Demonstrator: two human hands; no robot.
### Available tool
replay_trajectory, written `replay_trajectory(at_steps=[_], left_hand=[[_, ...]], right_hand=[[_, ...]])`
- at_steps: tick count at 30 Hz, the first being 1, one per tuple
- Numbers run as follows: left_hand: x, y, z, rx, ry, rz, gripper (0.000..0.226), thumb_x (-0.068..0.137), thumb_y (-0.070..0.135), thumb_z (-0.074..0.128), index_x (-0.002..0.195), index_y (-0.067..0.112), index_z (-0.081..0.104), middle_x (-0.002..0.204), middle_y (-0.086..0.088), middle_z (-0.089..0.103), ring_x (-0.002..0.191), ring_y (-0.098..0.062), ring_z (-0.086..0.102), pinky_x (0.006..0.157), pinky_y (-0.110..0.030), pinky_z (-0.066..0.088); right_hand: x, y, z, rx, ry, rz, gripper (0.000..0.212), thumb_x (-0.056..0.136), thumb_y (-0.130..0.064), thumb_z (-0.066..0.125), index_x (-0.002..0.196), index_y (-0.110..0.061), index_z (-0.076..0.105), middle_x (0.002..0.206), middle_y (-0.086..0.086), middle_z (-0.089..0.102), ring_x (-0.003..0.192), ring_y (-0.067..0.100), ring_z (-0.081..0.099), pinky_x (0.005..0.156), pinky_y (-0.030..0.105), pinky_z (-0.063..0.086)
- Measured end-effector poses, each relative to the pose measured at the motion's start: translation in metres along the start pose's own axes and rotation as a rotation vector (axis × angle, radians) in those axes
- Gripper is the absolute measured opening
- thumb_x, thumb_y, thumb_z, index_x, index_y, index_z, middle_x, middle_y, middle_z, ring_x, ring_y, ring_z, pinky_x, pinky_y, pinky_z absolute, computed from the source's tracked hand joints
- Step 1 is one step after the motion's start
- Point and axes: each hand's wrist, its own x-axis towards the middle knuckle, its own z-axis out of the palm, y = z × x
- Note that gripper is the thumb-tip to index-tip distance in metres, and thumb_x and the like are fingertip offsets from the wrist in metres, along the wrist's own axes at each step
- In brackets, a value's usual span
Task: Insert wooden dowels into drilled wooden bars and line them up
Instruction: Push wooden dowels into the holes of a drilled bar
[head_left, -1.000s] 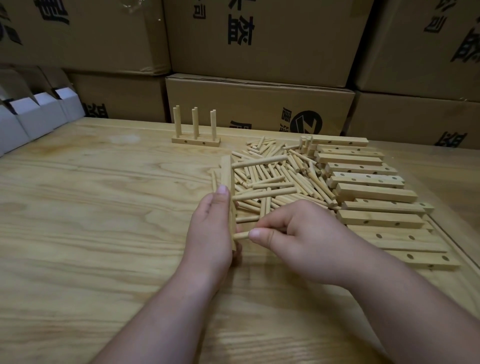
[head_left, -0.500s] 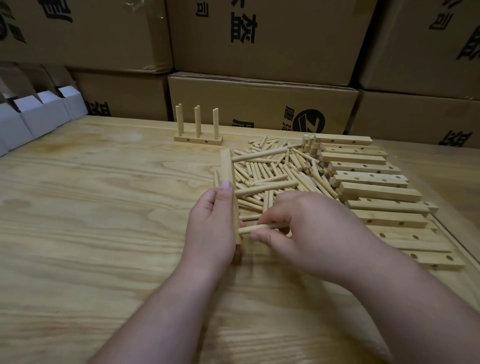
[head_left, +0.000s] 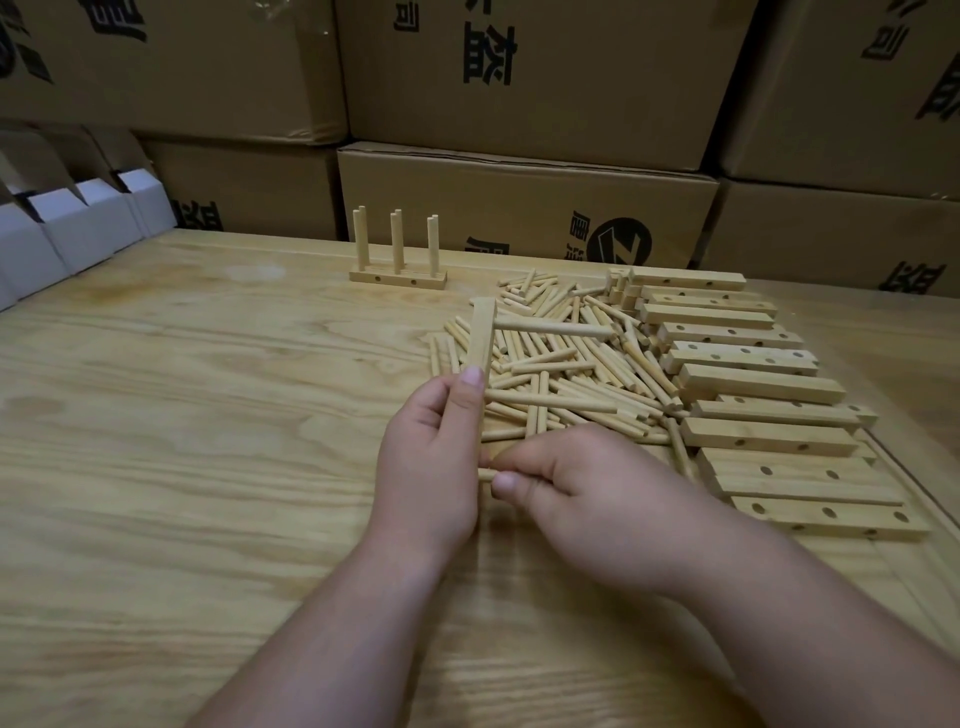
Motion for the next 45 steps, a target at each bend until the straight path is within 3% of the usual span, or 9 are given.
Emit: replay_trajectory(at_steps=[4, 12, 18, 22, 26, 30, 34, 39, 45], left_hand=[[0.000, -0.001, 0.001, 0.019, -0.011, 0.006, 0.053, 0.094, 0.050, 0.052, 0.089, -0.001, 0.064, 0.082, -0.030, 0.060, 0.069, -0.018, 0.057, 0.061, -0.040, 0.051], [0.007, -0.005, 0.001, -0.048, 0.011, -0.125, 0.033, 0.104, 0.040, 0.051, 0.097, 0.024, 0.078, 0.075, -0.010, 0.075, 0.059, -0.013, 0.067, 0.049, -0.023, 0.051], [0.003, -0.004, 0.001, -0.007, 0.006, -0.119, 0.033, 0.104, 0.040, 0.051, 0.104, 0.020, 0.078, 0.099, -0.003, 0.079, 0.103, -0.019, 0.073, 0.096, -0.046, 0.056], [0.002, -0.003, 0.001, -0.006, -0.001, -0.108, 0.032, 0.103, 0.039, 0.053, 0.109, 0.020, 0.079, 0.105, 0.004, 0.079, 0.111, -0.012, 0.070, 0.104, -0.046, 0.052], [0.000, -0.002, 0.001, 0.022, -0.015, -0.052, 0.033, 0.101, 0.041, 0.054, 0.110, 0.021, 0.079, 0.102, 0.009, 0.079, 0.104, -0.004, 0.071, 0.095, -0.032, 0.056], [-0.003, -0.002, 0.003, 0.039, -0.058, 0.037, 0.031, 0.096, 0.054, 0.055, 0.091, 0.036, 0.079, 0.084, -0.002, 0.077, 0.069, 0.002, 0.067, 0.062, -0.011, 0.051], [0.000, -0.003, -0.001, 0.081, -0.056, 0.075, 0.042, 0.095, 0.055, 0.052, 0.082, 0.021, 0.073, 0.067, -0.012, 0.068, 0.059, -0.006, 0.064, 0.055, -0.018, 0.050], [0.004, -0.001, 0.004, -0.217, -0.091, -0.109, 0.039, 0.088, 0.047, 0.059, 0.123, 0.029, 0.061, 0.082, -0.008, 0.078, 0.076, -0.021, 0.077, 0.055, -0.029, 0.058], [0.009, -0.001, 0.004, -0.425, -0.092, -0.213, 0.020, 0.106, 0.030, 0.047, 0.120, 0.015, 0.048, 0.101, -0.016, 0.078, 0.094, -0.033, 0.076, 0.071, -0.035, 0.062]], right_hand=[[0.000, 0.004, 0.000, 0.070, -0.021, 0.017, 0.017, 0.099, -0.038, 0.058, 0.109, -0.034, 0.071, 0.071, -0.037, 0.057, 0.075, -0.015, 0.052, 0.070, 0.011, 0.037], [-0.003, 0.000, -0.024, -0.298, 0.148, -0.026, 0.029, 0.091, -0.058, 0.055, 0.105, -0.038, 0.070, 0.087, -0.017, 0.068, 0.085, 0.006, 0.062, 0.073, 0.037, 0.055], [-0.003, -0.005, -0.011, -0.302, 0.045, -0.105, 0.029, 0.100, -0.045, 0.048, 0.122, -0.037, 0.064, 0.109, -0.013, 0.071, 0.103, 0.014, 0.062, 0.085, 0.039, 0.054], [-0.001, 0.001, -0.010, -0.044, 0.019, -0.031, 0.029, 0.098, -0.043, 0.056, 0.126, -0.044, 0.063, 0.119, -0.023, 0.068, 0.111, 0.001, 0.061, 0.099, 0.033, 0.050], [0.000, 0.005, -0.011, 0.090, -0.045, 0.026, 0.017, 0.097, -0.040, 0.060, 0.109, -0.044, 0.072, 0.113, -0.024, 0.071, 0.107, -0.005, 0.063, 0.100, 0.032, 0.050], [0.000, 0.005, -0.019, 0.068, -0.052, 0.024, 0.034, 0.097, -0.037, 0.061, 0.065, -0.048, 0.063, 0.072, -0.035, 0.064, 0.073, -0.014, 0.059, 0.066, 0.008, 0.043], [-0.001, 0.007, -0.025, -0.082, 0.061, 0.037, 0.016, 0.089, -0.049, 0.066, 0.091, -0.036, 0.074, 0.072, -0.027, 0.066, 0.070, -0.005, 0.062, 0.064, 0.023, 0.052], [0.002, 0.016, -0.038, -0.032, 0.408, 0.107, 0.048, 0.082, -0.056, 0.073, 0.127, -0.046, 0.057, 0.089, -0.022, 0.062, 0.076, -0.003, 0.058, 0.070, 0.028, 0.053], [0.007, 0.024, -0.032, 0.116, 0.471, 0.196, 0.045, 0.081, -0.064, 0.068, 0.121, -0.043, 0.062, 0.091, -0.027, 0.064, 0.081, -0.012, 0.058, 0.064, 0.024, 0.049]])
